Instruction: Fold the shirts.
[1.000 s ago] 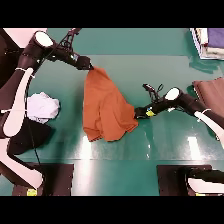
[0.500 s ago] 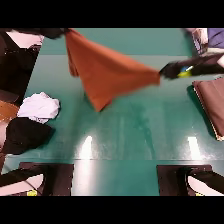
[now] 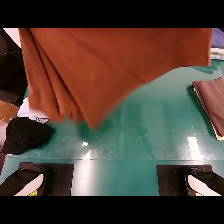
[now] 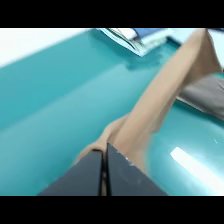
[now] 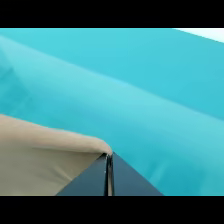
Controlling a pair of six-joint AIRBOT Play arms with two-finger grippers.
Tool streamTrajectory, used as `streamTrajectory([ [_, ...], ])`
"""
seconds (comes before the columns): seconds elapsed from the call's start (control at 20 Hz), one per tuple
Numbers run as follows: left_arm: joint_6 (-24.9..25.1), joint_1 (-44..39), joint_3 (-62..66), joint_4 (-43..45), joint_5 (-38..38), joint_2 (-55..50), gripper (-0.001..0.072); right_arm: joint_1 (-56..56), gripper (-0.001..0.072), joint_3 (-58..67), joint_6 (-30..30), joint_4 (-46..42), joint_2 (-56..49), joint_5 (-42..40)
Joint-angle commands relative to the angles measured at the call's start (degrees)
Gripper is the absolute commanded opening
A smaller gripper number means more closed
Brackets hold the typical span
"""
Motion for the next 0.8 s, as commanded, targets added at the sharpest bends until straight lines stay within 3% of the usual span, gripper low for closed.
streamTrajectory([
  [0.0, 0.4, 0.0, -6.4, -2.1, -2.8, -1.8, 0.0026, -0.1, 0.0012, 4.9, 0.0, -0.1, -6.3, 10.9],
  [0.1, 0.4, 0.0, -14.7, -2.3, -3.9, -5.2, 0.0027, -0.1, 0.0012, 2.4, 0.1, -0.1, -10.8, 16.0],
  [0.2, 1.6, 0.0, -24.2, -2.3, -4.0, -9.4, 0.0027, -0.1, 0.0012, -5.0, 0.0, 0.0, -14.2, 16.0],
  [0.45, 3.5, 0.0, -39.7, -2.3, 4.6, -20.4, 0.0029, -0.1, 0.0013, -23.5, 0.0, 0.0, -19.2, 2.8],
  [0.5, 3.5, 0.0, -40.2, -2.3, 7.0, -22.3, 0.0104, -0.1, 0.0015, -25.1, 0.0, 0.0, -20.0, -0.7],
  [0.55, 3.2, 0.0, -40.1, -2.3, 9.4, -23.5, 0.0370, -0.2, 0.0017, -25.8, 0.0, 0.0, -20.5, -3.4],
  [0.6, 3.3, 0.0, -40.1, -2.3, 12.0, -23.9, 0.0534, -0.2, 0.0034, -25.9, 0.0, 0.1, -21.1, -5.3],
  [0.7, 3.3, 0.0, -38.3, -0.4, 13.2, -23.7, 0.0531, -0.7, 0.0343, -23.9, 0.0, 0.0, -21.9, -5.7],
  [0.75, 3.3, 0.4, -35.9, 2.5, 11.4, -23.6, 0.0531, -1.2, 0.0353, -22.1, 0.0, 0.0, -22.1, -4.4],
])
